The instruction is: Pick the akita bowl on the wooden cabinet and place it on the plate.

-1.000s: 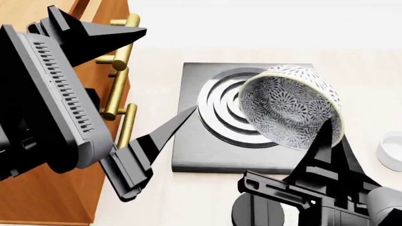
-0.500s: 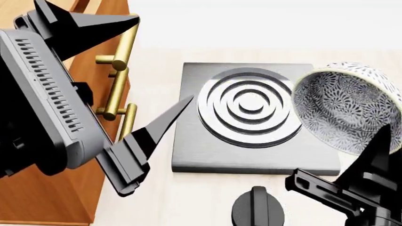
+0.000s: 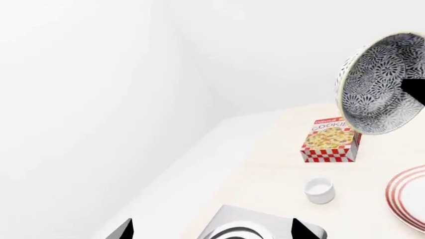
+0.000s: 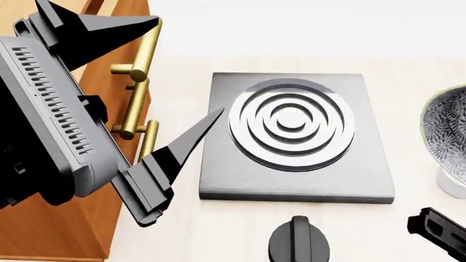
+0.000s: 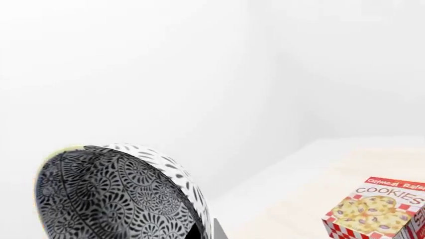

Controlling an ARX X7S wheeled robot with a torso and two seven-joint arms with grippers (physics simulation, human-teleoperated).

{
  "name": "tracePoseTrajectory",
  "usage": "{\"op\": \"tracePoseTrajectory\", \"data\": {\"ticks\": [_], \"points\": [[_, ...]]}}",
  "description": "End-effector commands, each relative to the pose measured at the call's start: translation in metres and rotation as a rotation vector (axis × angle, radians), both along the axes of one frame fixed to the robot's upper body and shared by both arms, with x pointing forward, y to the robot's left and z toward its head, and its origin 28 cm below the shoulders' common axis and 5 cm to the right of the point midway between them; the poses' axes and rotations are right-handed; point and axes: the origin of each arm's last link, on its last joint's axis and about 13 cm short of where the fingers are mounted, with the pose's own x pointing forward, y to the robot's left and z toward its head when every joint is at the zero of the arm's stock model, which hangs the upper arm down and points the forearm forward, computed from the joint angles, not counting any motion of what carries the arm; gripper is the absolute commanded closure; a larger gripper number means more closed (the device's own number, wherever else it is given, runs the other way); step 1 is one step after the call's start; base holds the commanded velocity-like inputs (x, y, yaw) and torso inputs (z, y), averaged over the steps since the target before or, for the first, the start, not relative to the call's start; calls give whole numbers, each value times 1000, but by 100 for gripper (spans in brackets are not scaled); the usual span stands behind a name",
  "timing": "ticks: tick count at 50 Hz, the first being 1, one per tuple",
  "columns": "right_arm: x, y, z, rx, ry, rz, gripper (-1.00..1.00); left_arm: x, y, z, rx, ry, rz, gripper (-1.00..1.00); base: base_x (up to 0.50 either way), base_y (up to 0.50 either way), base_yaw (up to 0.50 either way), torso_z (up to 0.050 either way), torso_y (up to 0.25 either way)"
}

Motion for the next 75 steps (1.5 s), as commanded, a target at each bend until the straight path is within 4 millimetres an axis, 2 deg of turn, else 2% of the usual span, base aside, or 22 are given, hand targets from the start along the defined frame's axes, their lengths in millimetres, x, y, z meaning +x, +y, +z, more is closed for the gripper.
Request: {"op": "tracePoseTrajectory", "data": {"ticks": [1,6,17,24,30,47,57,70,75], "points": [[-13,-10,9,64,-70,-10,100,0,0,-1,-4,0,-1,-100,0,0,0,0,0],[-16,-10,11,83,-92,3,100,0,0,-2,-1,1,0,-100,0,0,0,0,0],[-28,-12,20,268,-154,130,100,0,1,-1,-5,3,3,-100,0,0,0,0,1],[-24,-29,28,400,-161,200,100,-3,-2,6,-7,-10,-11,-100,0,0,0,0,0],[-27,-42,33,466,-187,242,100,-3,-1,4,-9,-9,-7,-100,0,0,0,2,0],[-31,-47,44,554,-245,353,100,-1,-1,-1,-15,2,-4,-100,0,0,0,0,1],[-30,-50,49,718,-287,446,100,2,0,-4,-18,11,2,-100,0,0,0,0,0],[-37,-47,60,692,-279,428,100,3,1,-7,-24,16,3,-100,0,0,0,0,0],[-25,-51,60,700,-232,402,100,3,1,-10,-28,23,4,-100,0,0,0,0,0]]}}
